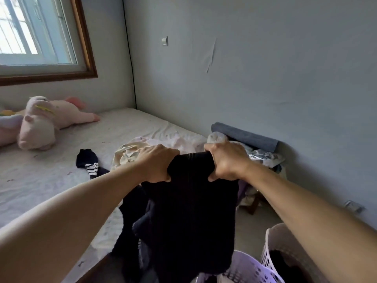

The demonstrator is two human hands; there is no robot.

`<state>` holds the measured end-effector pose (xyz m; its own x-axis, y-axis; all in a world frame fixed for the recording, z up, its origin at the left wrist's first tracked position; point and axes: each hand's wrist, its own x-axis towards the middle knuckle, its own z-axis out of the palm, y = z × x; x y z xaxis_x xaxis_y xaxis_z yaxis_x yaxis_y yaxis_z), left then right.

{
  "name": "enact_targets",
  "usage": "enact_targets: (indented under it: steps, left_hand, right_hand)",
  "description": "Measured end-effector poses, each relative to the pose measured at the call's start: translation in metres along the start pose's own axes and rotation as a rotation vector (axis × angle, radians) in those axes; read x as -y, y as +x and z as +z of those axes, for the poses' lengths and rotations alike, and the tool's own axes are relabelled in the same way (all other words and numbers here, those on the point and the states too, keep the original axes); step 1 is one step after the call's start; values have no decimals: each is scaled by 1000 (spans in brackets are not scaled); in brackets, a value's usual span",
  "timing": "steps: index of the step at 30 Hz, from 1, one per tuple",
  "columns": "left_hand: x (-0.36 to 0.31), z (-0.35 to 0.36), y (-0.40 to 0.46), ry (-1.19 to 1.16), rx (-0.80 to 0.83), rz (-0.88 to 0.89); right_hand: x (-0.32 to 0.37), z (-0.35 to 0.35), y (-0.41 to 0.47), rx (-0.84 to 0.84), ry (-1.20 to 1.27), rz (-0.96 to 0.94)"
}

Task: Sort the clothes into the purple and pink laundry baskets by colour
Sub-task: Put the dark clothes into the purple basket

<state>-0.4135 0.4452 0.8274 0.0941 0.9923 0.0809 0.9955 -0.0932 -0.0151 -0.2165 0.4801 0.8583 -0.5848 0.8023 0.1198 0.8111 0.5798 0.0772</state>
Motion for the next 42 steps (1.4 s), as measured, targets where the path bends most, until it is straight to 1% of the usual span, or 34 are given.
enact_targets:
  steps: [4, 7, 11, 13, 17, 24, 30, 33, 37, 40, 42]
  left_hand:
    - [-25, 28, 4, 24, -77, 121]
    - [-48, 46, 9, 31, -97, 162]
    - [-84, 69, 12, 57, -93, 229]
    - [-103, 84, 14, 28, -87, 270]
    - [-145, 123, 23, -60, -18, 328]
    - [-215, 203, 39, -101, 81, 322]
    - [-263, 272, 59, -158, 152, 269]
    - [-283, 301, 67, -163, 164, 230]
    - [-301, 338, 75, -192, 147, 193]
    - [-305, 379, 81, -239, 115, 204]
    - [-305, 408, 82, -227, 141, 243]
  right_hand:
    - [-16, 26, -24, 53, -14, 93]
    - [-27, 46, -44, 72, -35, 163]
    - [-44, 70, -78, 131, -24, 246]
    - [-55, 83, -95, 161, -8, 299]
    - [-83, 112, -127, 217, 17, 413]
    - [-136, 182, -166, 303, 115, 479]
    - [-183, 256, -181, 340, 121, 469]
    - [-201, 292, -188, 313, 132, 494]
    - [-209, 344, -196, 184, 110, 533]
    - [-210, 387, -203, 134, 113, 554]
    - [-206, 416, -210, 147, 118, 561]
